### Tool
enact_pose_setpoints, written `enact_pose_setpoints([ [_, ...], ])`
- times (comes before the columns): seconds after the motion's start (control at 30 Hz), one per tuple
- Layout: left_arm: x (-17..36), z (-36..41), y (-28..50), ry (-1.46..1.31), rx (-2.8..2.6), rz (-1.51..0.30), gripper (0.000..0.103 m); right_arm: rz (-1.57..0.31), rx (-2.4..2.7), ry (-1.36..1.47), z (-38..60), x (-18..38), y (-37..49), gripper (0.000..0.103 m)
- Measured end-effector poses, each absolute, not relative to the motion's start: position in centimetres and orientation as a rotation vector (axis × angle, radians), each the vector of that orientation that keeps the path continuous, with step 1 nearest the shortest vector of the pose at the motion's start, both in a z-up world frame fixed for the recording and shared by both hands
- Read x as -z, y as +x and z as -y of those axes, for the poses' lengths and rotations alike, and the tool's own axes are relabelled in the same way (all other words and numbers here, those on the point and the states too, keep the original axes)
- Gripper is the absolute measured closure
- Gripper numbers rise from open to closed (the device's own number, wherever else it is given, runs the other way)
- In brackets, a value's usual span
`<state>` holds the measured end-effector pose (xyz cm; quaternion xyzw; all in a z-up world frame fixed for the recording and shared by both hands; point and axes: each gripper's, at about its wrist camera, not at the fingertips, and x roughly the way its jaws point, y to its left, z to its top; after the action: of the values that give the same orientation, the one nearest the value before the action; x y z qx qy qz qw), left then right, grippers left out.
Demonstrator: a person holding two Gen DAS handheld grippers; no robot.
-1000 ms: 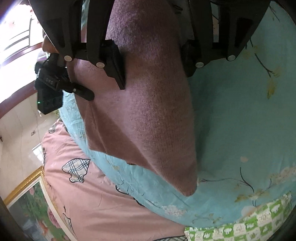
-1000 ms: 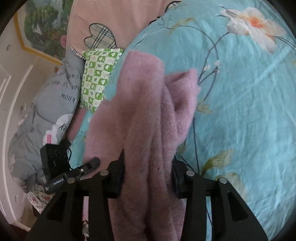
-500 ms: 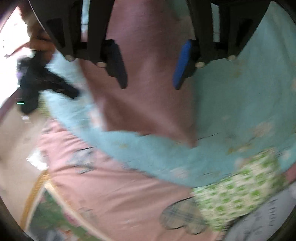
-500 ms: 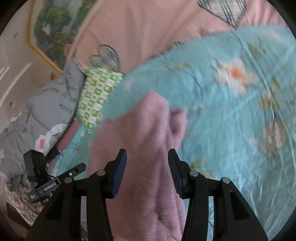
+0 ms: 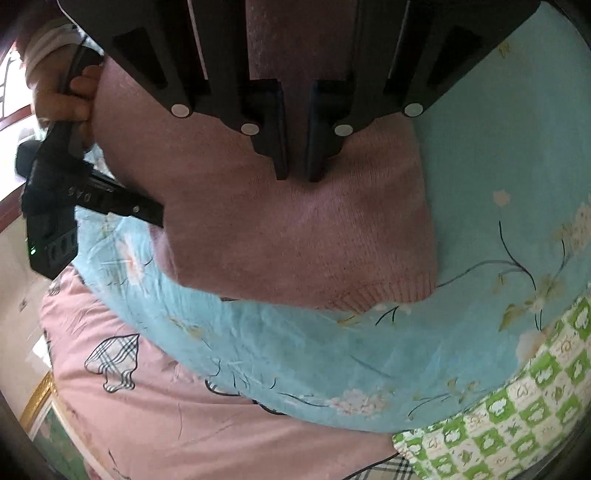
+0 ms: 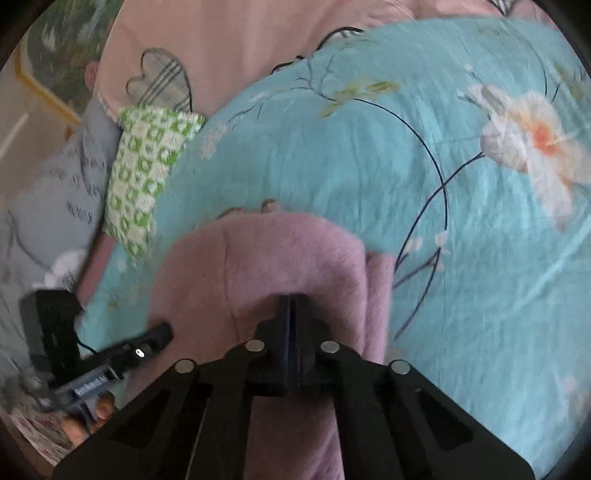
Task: Fold small clothes
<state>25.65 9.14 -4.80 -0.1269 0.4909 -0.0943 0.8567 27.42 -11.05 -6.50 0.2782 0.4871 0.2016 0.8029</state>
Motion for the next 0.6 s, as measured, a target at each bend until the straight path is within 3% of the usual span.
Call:
enact_pose_setpoints([
  [0.07, 4.0, -9.2, 24.3, -0.266, 0.201, -1.006, 0.094, -1.037, -0.427, 0.579, 11.1, 5.7, 27.0, 0.103],
  [0.13, 2.8, -9.4, 22.3, -0.288, 0.210, -0.975, 0.089, -1.016, -0.436, 0.578, 11.2, 4.3, 25.5, 0.099],
  [0.27, 0.3, -9.1, 16.6, -0.271, 0.189, -0.901, 0.068, -0.964, -0.459, 0.541, 12.1, 1.3, 20.1, 0.098],
  [0.43, -0.8, -8.6, 8.5, -0.242, 0.153, -0.837, 0.059, -0.936, -0.443, 0.483, 13.0, 0.3, 13.2, 0.095],
  [0.5, -0.3, -8.4, 6.5, -0.237, 0.163, -0.855, 0.059, -0.920, -0.429, 0.472, 13.7, 0.4, 10.5, 0.090],
  [0.6, 0.7, -8.0, 3.6, -0.202, 0.136, -0.871, 0.058, -0.911, -0.399, 0.483, 14.6, 1.0, 8.0, 0.068],
])
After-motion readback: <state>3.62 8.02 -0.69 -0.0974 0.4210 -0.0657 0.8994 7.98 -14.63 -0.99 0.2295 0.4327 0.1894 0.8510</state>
